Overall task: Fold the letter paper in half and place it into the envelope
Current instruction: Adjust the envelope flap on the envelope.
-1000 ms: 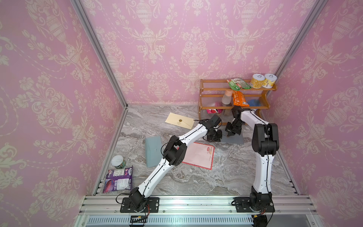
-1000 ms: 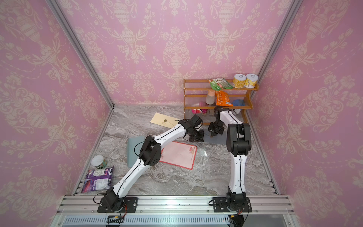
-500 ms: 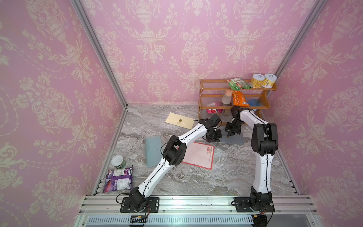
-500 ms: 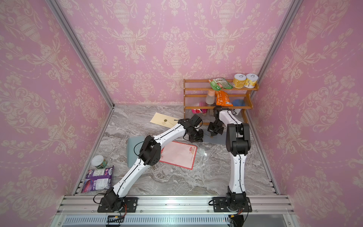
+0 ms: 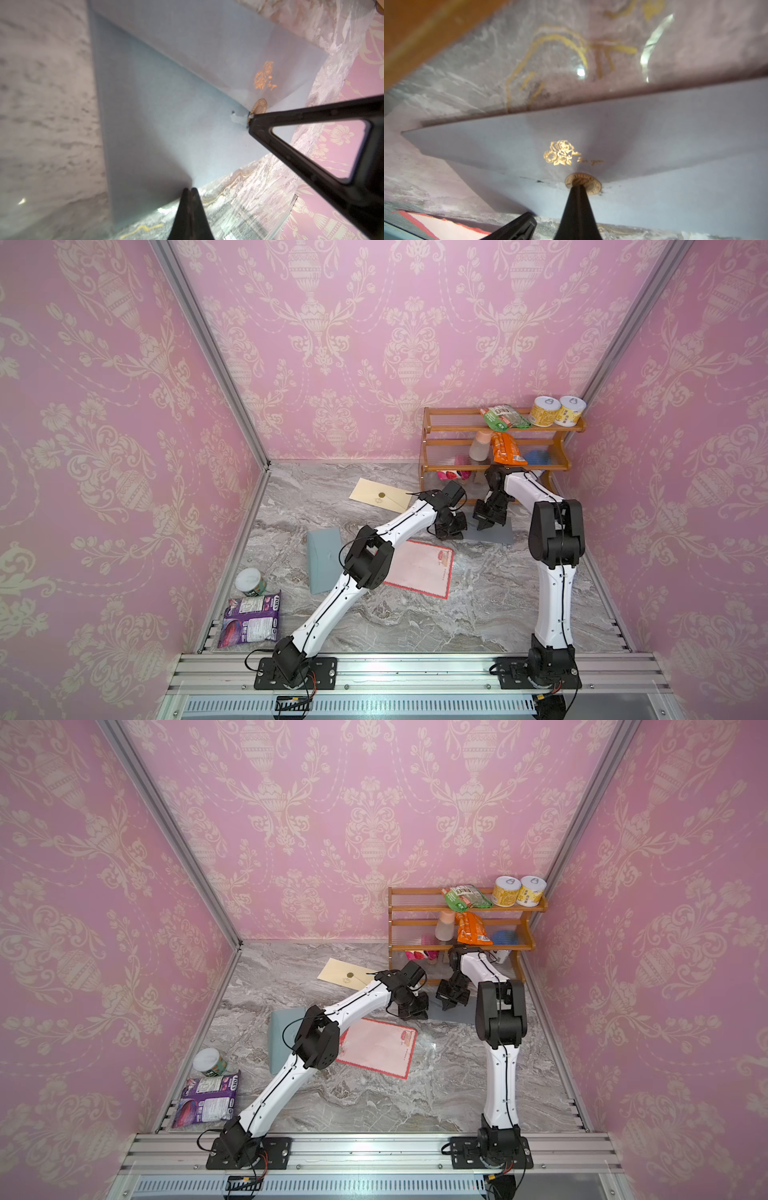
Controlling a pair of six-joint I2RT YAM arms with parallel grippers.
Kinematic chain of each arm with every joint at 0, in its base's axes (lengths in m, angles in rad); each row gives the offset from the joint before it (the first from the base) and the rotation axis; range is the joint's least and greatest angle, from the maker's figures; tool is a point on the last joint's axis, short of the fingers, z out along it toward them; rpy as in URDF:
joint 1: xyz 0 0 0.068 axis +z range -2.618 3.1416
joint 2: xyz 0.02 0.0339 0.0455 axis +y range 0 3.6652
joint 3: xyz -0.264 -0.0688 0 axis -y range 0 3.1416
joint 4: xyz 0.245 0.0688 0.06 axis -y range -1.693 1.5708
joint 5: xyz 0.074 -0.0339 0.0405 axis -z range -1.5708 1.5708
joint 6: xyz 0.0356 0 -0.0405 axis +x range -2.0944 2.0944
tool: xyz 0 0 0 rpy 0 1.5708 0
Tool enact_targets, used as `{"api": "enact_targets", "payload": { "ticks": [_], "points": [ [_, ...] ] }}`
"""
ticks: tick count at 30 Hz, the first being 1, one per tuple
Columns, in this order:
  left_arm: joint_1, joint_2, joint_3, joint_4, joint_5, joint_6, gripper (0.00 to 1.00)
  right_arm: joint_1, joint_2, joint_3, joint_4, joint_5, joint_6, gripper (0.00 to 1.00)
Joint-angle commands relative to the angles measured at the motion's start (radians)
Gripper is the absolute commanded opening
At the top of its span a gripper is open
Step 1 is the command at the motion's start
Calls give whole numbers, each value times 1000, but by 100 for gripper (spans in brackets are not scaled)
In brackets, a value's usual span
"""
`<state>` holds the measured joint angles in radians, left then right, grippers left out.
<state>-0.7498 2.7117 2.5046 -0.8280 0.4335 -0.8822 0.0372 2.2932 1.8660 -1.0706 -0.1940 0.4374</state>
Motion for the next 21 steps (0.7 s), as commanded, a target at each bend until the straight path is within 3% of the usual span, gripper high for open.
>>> {"api": "enact_targets", "payload": {
  "ticks": [1, 6, 15, 21],
  "points": [
    [10, 38, -47, -78, -29, -5, 0, -4, 75, 68, -31, 35, -8, 0],
    [18, 27, -75, -88, -32, 2, 0, -9, 117, 133, -66, 38, -18, 0],
    [36, 23, -91, -91, -46, -25, 0, -37, 19, -50, -37, 183, -58, 0],
    [39, 9, -134, -73, -56, -40, 0, -64, 2, -84, -44, 246, -73, 0]
  ]
}}
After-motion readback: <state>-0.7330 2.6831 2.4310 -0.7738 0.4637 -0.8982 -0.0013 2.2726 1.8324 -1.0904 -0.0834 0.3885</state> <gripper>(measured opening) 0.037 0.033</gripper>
